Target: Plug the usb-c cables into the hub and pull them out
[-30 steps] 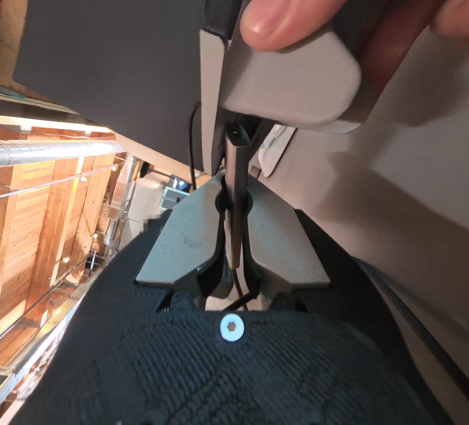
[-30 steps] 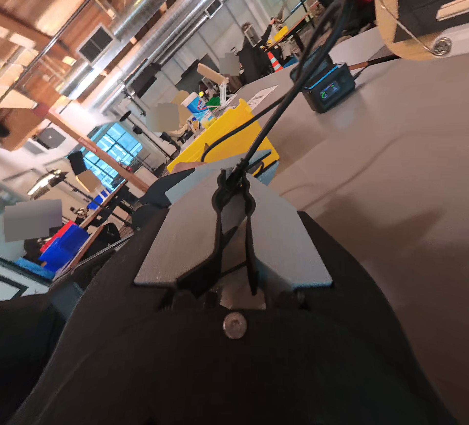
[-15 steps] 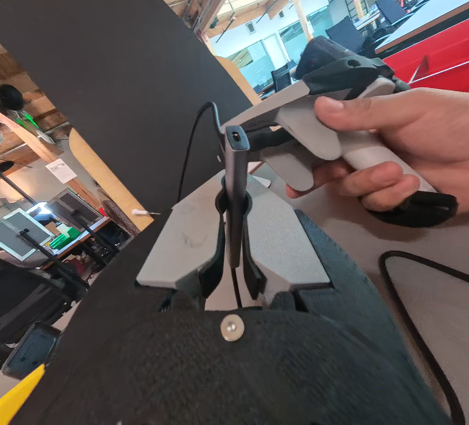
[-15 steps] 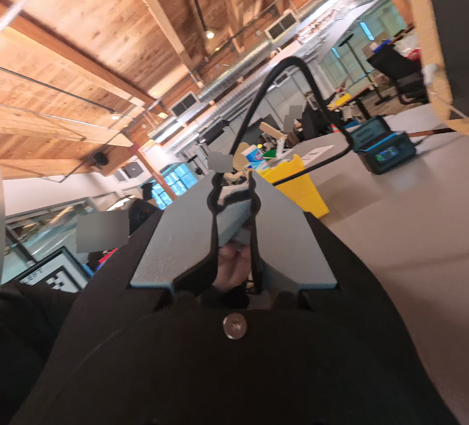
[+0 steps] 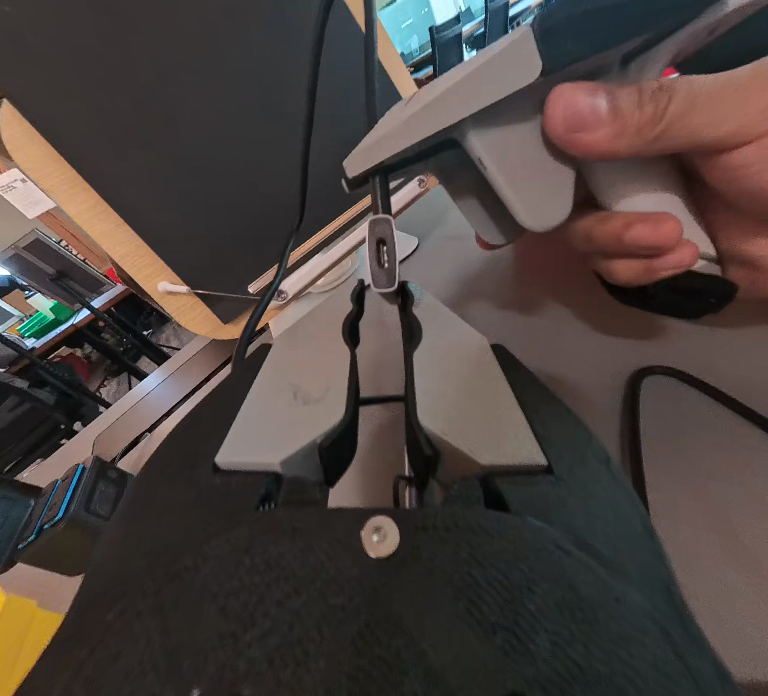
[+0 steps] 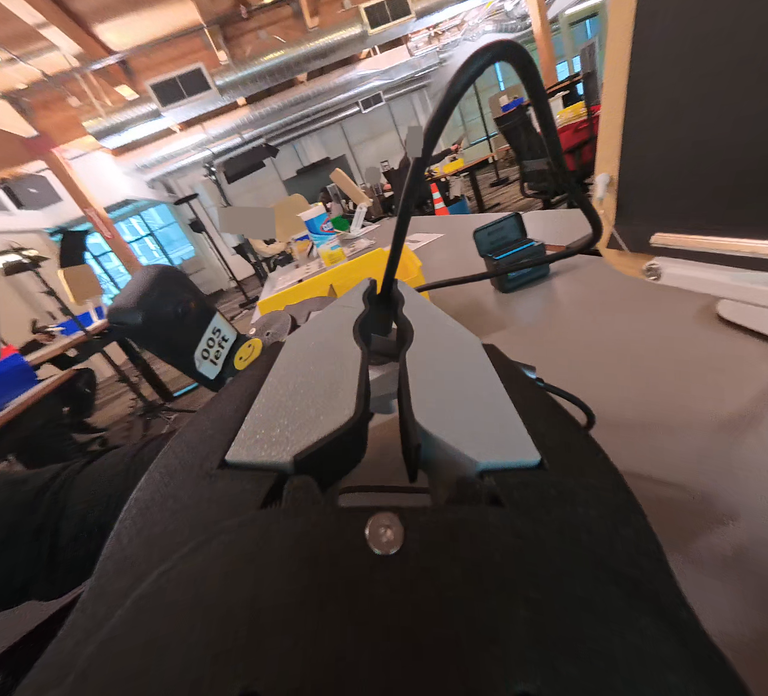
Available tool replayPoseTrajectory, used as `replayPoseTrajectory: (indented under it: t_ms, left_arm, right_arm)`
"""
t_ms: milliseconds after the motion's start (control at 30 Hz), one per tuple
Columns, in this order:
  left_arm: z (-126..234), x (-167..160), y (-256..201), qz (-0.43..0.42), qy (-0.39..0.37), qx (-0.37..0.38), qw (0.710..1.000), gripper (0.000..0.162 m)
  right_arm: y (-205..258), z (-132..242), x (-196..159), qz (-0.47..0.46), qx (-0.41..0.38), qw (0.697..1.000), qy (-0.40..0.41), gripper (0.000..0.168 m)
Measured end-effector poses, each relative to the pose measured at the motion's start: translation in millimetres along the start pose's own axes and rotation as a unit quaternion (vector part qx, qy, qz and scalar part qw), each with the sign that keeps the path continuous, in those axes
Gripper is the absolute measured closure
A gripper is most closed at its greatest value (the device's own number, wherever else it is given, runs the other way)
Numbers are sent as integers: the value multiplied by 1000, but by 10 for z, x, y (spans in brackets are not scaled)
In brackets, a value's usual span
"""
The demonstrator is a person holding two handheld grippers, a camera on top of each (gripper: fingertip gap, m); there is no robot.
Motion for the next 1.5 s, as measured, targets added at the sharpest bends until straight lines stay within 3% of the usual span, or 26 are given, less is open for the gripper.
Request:
replayPoseTrajectory:
  t_ms: [200, 333, 467, 633, 800, 1233, 1500]
  left_arm:
    - [22, 20, -18, -1, 27, -7, 1000, 145]
    - [77, 52, -59, 51, 35, -96, 993, 138]
    - [213, 85, -23, 145, 15, -212, 966, 126]
    - [381, 16, -125, 258, 40, -398, 879, 95]
    - [299, -78, -131, 210, 66, -351, 910, 87]
    - [407, 221, -183, 90, -77, -273, 955, 81]
    - [346, 269, -235, 55, -83, -221, 970, 100]
  right_arm:
    - [-51, 59, 21, 57, -73, 995, 23, 165]
    - [40, 29, 15, 105, -48, 992, 52, 165]
    - [45, 47, -3, 119, -15, 989, 86, 165]
    - [113, 110, 17, 141, 48, 985, 89, 166]
    - [196, 144, 3, 159, 93, 978, 94, 166]
    - [273, 185, -20, 117, 194, 969, 94, 166]
    - [317, 156, -47, 117, 206, 966, 103, 166]
Point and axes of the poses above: each gripper's, where its closed fingertips meet, z back along the fingers, x out of its top, y = z × x across the jaws, the point moved 7 cm from there along z, back along the fingers, and after that the axes turned 6 degrees about y, right-handed, at the moved point
